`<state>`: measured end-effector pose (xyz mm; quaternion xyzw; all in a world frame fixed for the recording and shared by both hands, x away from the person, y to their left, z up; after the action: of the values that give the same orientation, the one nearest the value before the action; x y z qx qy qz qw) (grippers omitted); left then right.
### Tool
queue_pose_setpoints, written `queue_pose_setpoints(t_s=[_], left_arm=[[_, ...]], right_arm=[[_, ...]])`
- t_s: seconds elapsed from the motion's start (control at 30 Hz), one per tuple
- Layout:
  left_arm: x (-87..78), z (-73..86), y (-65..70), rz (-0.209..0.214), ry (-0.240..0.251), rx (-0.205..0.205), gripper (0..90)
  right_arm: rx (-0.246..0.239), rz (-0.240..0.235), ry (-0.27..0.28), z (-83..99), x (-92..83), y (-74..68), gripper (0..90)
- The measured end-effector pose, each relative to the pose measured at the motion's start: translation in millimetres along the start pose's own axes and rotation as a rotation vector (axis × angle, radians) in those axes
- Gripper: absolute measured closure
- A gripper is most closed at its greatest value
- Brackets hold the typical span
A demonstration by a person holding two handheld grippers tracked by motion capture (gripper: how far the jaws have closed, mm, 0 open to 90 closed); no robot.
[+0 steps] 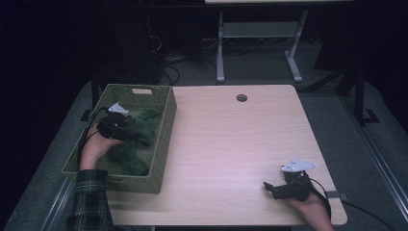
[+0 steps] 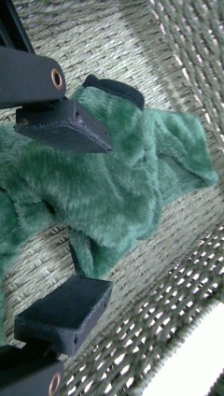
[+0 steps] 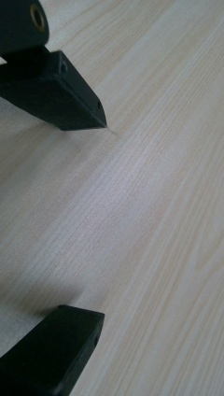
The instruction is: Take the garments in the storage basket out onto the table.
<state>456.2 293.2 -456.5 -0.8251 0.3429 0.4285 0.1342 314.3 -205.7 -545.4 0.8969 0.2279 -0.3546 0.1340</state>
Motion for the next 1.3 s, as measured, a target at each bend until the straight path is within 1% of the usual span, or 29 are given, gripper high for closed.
queue_pose_setpoints(t_s=[0.07, 0.1, 0.13, 0.17, 0.23, 0.27, 0.43, 0.5, 0.53, 0.63, 0.73, 0.77, 0.83, 0.87, 0.9, 0.97, 1.0, 1.03, 1.07, 1.13, 1.23, 1.27, 1.3], left_arm=[[2.1, 3.5, -3.1, -0.007, -0.015, -0.001, 27.0], [4.4, 6.7, -5.8, -0.016, -0.03, -0.002, 27.2], [4.4, 6.7, -5.8, -0.016, -0.03, -0.002, 28.8], [6.8, 10.1, -8.0, -0.02, -0.049, -0.002, 29.8], [7.9, 11.4, -8.9, -0.021, -0.057, -0.001, 29.8], [10.4, 14.1, -10.1, -0.022, -0.071, -0.003, 30.1], [13.8, 18.8, -12.1, -0.017, -0.082, -0.007, 32.6], [15.1, 20.8, -12.9, -0.013, -0.086, -0.01, 37.8], [15.9, 21.5, -12.9, -0.009, -0.086, -0.011, 37.8], [17.9, 23.6, -12.4, 0.006, -0.095, -0.02, 45.5], [16.7, 23.7, -12.5, 0.007, -0.096, -0.015, 55.3], [16.3, 23.5, -12.4, 0.009, -0.094, -0.015, 55.3], [15.3, 23.3, -11.5, 0.021, -0.093, -0.017, 62.8], [15.1, 23.7, -10.1, 0.03, -0.097, -0.036, 69.6], [15.1, 23.7, -10.1, 0.03, -0.097, -0.036, 71.4], [14.8, 23.1, -10.2, 0.03, -0.09, -0.055, 72.8], [13.9, 23.5, -10.6, 0.034, -0.095, -0.071, 78.2], [13.2, 23.5, -10.7, 0.046, -0.094, -0.088, 78.2], [12.9, 23.5, -10.6, 0.053, -0.093, -0.1, 80.8], [12.1, 24.0, -10.0, 0.066, -0.096, -0.122, 81.7], [8.7, 21.8, -9.7, 0.071, -0.083, -0.144, 82.1], [8.7, 21.8, -9.7, 0.071, -0.083, -0.144, 82.4], [7.7, 20.2, -9.4, 0.073, -0.069, -0.151, 82.4]], right_arm=[[0.0, 0.0, 0.0, 0.0, 0.0, 0.0, 6.5], [-0.001, 0.0, 0.0, 0.1, 0.0, 0.1, 6.5], [0.0, 0.0, 0.0, 0.0, 0.0, 0.0, 6.5], [0.0, 0.0, 0.0, 0.0, 0.0, 0.0, 6.5], [0.0, 0.0, 0.0, 0.0, 0.0, 0.0, 6.5], [-0.001, 0.0, 0.0, 0.1, 0.0, 0.1, 6.5], [0.0, 0.0, 0.0, 0.0, 0.0, 0.0, 6.5], [0.001, 0.0, 0.0, 0.0, 0.0, 0.0, 6.5], [-0.001, 0.0, 0.0, 0.1, 0.0, 0.1, 6.5], [0.001, 0.0, 0.0, 0.0, 0.0, -0.1, 6.5], [-0.001, 0.0, 0.0, 0.1, 0.0, 0.1, 6.5], [0.0, 0.0, 0.0, 0.0, 0.0, 0.0, 6.5], [0.001, 0.0, 0.0, 0.0, 0.0, 0.0, 6.5], [0.0, 0.0, 0.0, 0.0, 0.0, 0.0, 6.5], [0.0, 0.0, 0.0, 0.0, 0.0, 0.0, 6.5], [-0.001, 0.0, 0.0, 0.1, 0.0, 0.1, 6.5], [0.0, 0.0, 0.0, 0.0, 0.0, 0.0, 6.5], [0.0, 0.0, 0.0, 0.0, 0.0, 0.0, 6.5], [-0.002, 0.0, 0.0, 0.1, 0.0, 0.1, 6.5], [0.0, 0.0, 0.0, 0.0, 0.0, 0.0, 6.5], [0.0, 0.0, 0.0, 0.0, 0.0, 0.0, 6.5], [0.0, 0.0, 0.0, 0.0, 0.0, 0.0, 6.5], [0.0, 0.0, 0.0, 0.0, 0.0, 0.0, 6.5]])
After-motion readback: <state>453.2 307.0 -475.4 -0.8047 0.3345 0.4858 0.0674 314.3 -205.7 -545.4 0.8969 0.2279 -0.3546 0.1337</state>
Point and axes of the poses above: each handheld gripper's, and its own axes: x roughly forward along the jaws, z roughly out of its underside, y roughly to its right, the point moved 9 cm from there along x, roughly forward along the jaws, and after that the axes turned 9 degrees about z, right-handed, at the moved point
